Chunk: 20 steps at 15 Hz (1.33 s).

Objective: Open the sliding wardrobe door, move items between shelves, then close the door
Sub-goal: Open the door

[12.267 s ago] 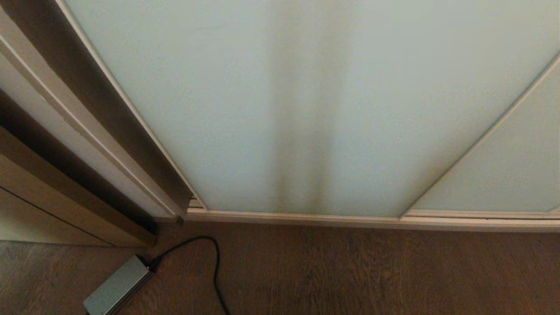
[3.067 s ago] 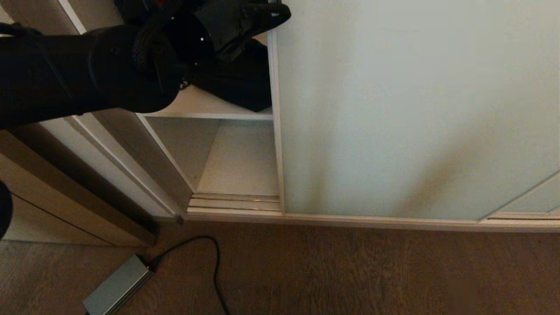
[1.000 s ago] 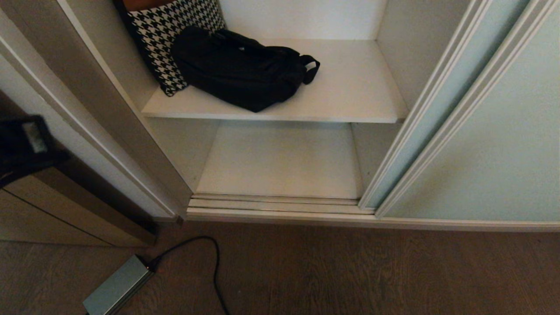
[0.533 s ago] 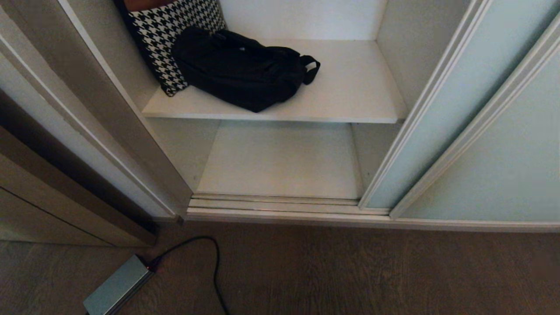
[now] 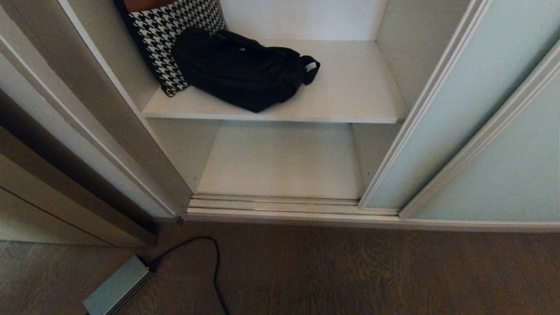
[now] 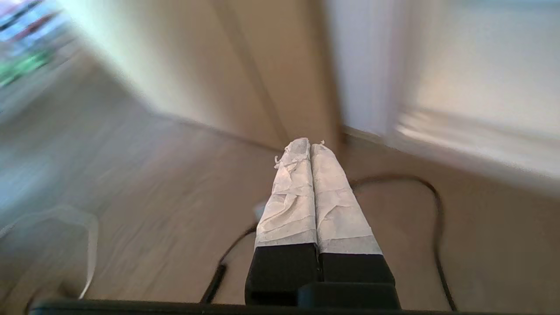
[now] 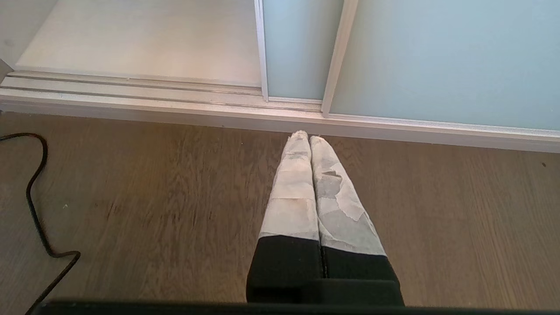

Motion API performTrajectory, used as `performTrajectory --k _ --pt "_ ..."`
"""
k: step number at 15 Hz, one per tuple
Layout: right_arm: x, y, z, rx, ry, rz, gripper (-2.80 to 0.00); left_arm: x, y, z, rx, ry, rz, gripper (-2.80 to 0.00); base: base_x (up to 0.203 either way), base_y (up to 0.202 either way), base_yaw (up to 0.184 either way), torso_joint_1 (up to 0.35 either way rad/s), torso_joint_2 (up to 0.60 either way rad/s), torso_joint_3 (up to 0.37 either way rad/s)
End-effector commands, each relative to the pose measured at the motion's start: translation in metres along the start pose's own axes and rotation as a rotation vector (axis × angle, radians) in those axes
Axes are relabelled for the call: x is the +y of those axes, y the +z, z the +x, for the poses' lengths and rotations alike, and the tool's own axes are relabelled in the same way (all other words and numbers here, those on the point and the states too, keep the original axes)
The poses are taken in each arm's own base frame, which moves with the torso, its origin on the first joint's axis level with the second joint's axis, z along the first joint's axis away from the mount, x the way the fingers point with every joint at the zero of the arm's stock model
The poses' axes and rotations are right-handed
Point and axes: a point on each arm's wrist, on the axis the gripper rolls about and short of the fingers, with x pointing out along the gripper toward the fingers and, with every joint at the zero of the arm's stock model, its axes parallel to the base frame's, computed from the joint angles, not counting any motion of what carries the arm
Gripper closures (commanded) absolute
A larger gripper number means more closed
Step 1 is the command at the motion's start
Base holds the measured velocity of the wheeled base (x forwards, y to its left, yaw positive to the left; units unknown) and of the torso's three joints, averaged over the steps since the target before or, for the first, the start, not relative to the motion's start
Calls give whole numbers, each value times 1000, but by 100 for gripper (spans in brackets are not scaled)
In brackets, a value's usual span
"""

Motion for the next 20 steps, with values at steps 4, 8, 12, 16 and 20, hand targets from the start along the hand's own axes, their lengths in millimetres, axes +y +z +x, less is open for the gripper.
performTrajectory --k 4,8,12,16,20 --pt "0 0 0 -2 0 0 0 -6 -20 -14 -20 -418 -23 0 0 0 0 0 0 0" --pt "0 0 0 -2 1 0 0 -9 -31 -13 24 -502 5 0 0 0 0 0 0 0" --pt "0 0 0 -2 1 0 0 -9 -31 -13 21 -501 1 0 0 0 0 0 0 0" --pt "0 0 0 -2 0 0 0 -7 -19 -15 -40 -489 12 0 0 0 0 0 0 0" --pt "0 0 0 -2 1 0 0 14 55 -40 -267 -462 -70 0 0 0 0 0 0 0"
